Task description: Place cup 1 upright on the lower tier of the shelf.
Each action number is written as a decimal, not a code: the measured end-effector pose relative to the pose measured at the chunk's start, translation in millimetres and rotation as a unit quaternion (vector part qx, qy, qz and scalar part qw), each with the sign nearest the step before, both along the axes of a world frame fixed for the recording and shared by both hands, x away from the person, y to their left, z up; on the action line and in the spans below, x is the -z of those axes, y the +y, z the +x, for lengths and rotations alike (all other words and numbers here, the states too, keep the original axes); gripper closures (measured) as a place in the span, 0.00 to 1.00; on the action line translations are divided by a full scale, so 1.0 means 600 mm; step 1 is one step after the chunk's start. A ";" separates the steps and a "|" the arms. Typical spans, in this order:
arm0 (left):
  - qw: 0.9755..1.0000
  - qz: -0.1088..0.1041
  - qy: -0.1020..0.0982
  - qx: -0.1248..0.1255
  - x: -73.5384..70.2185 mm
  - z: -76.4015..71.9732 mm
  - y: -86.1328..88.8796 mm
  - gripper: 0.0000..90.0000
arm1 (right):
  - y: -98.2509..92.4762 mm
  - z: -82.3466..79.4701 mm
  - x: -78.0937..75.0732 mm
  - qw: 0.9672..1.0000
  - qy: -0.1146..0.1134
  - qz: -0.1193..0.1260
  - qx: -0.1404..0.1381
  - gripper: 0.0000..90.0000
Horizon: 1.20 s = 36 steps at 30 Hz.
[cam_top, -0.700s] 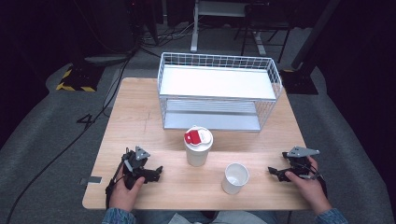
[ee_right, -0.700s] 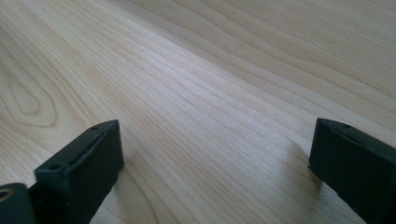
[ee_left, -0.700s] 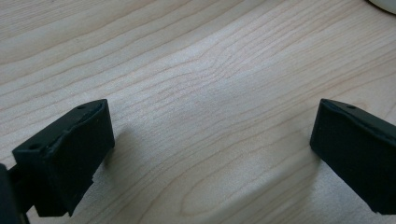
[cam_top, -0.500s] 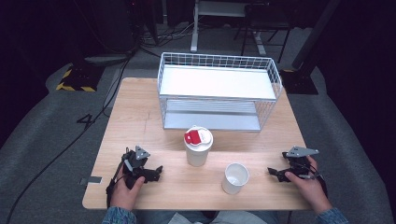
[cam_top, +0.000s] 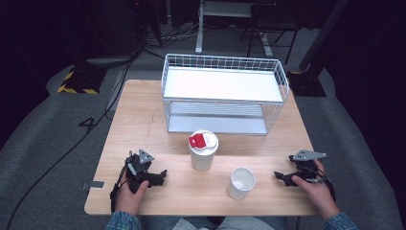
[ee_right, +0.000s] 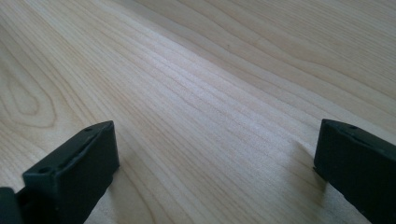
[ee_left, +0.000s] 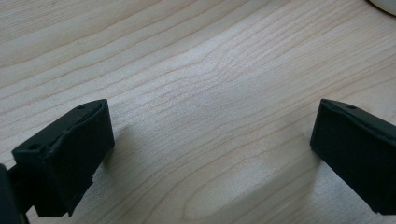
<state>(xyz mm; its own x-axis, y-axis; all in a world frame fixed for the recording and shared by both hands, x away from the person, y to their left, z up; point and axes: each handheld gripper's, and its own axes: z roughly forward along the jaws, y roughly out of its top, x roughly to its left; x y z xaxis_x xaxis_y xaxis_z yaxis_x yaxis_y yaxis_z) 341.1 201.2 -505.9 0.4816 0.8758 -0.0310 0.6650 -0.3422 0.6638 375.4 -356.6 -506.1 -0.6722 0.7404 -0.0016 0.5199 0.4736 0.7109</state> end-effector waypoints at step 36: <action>1.000 0.000 0.000 0.001 0.000 0.000 0.000 0.00 | 0.005 -0.063 -0.069 0.993 -0.039 0.106 -0.022 0.00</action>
